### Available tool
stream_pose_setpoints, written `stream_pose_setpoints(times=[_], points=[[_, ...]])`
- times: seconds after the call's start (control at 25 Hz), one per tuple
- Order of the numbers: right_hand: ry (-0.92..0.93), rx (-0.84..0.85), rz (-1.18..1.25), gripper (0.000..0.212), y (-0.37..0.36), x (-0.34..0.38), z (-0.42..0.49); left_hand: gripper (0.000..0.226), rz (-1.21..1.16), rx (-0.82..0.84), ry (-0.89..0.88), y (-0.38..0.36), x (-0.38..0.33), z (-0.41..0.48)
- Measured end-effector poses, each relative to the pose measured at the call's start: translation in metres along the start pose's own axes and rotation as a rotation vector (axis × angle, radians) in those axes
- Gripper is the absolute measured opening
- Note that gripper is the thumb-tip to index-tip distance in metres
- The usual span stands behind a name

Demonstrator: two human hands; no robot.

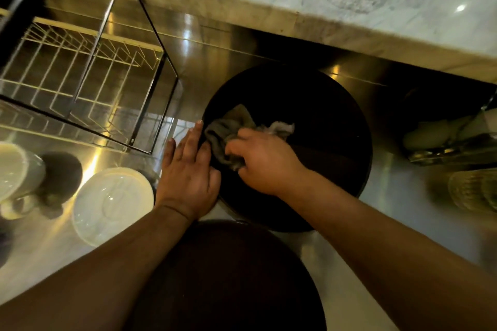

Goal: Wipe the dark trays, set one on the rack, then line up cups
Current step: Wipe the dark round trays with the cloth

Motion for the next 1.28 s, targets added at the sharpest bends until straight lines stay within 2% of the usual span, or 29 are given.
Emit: stream_pose_setpoints(times=[0.12,0.2,0.36,0.44,0.48,0.52,0.56,0.64,0.68,0.72,0.84,0.96,1.08,1.28], points=[[0.149,0.156,-0.067,0.028,-0.014,-0.002,-0.048,0.067,0.016,-0.017,-0.003,-0.001,0.0,0.0],[0.166,0.261,-0.068,0.028,-0.02,-0.015,-0.085,0.068,0.021,-0.023,-0.002,-0.002,0.001,0.0],[-0.003,0.366,0.039,0.021,-0.011,-0.047,-0.134,0.067,0.007,-0.01,-0.001,-0.001,0.0,0.0],[-0.167,0.424,0.345,0.025,0.006,-0.057,-0.13,0.067,-0.002,-0.006,-0.001,-0.001,-0.001,0.0],[-0.255,0.371,0.609,0.026,0.016,-0.061,-0.122,0.068,-0.003,-0.003,0.002,0.0,-0.002,0.0],[-0.332,0.203,0.833,0.027,0.03,-0.064,-0.111,0.069,-0.004,0.002,0.007,0.001,-0.002,0.0],[-0.382,-0.033,0.883,0.026,0.042,-0.068,-0.098,0.069,-0.004,0.009,0.009,0.001,-0.003,0.0],[-0.479,-0.411,0.632,0.034,0.059,-0.076,-0.063,0.069,0.001,0.018,0.011,0.002,-0.003,0.0],[-0.511,-0.495,0.436,0.04,0.062,-0.078,-0.039,0.07,0.003,0.02,0.011,0.002,-0.003,0.0],[-0.542,-0.496,0.304,0.045,0.061,-0.076,-0.012,0.07,0.004,0.021,0.011,0.002,-0.002,0.0],[-0.631,-0.213,0.17,0.043,0.039,-0.045,0.054,0.07,0.012,0.022,0.02,0.0,-0.003,0.0],[-0.378,-0.194,-0.018,0.033,0.008,-0.003,0.056,0.068,0.013,0.012,0.012,-0.001,-0.002,0.0],[-0.125,-0.092,-0.006,0.031,-0.008,0.008,0.011,0.067,-0.004,0.008,0.001,0.0,0.0,0.0],[0.043,0.129,0.013,0.025,-0.021,-0.015,-0.074,0.069,0.011,0.014,-0.007,0.002,-0.002,0.0]])
Point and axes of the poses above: each hand's wrist, its own z-axis towards the middle knuckle, its own y-axis out of the back of the hand, x = y × z, the point moved 1 cm from there along z, towards the middle knuckle, and after that the axes turned 11 degrees about x, right-handed, at the moved point
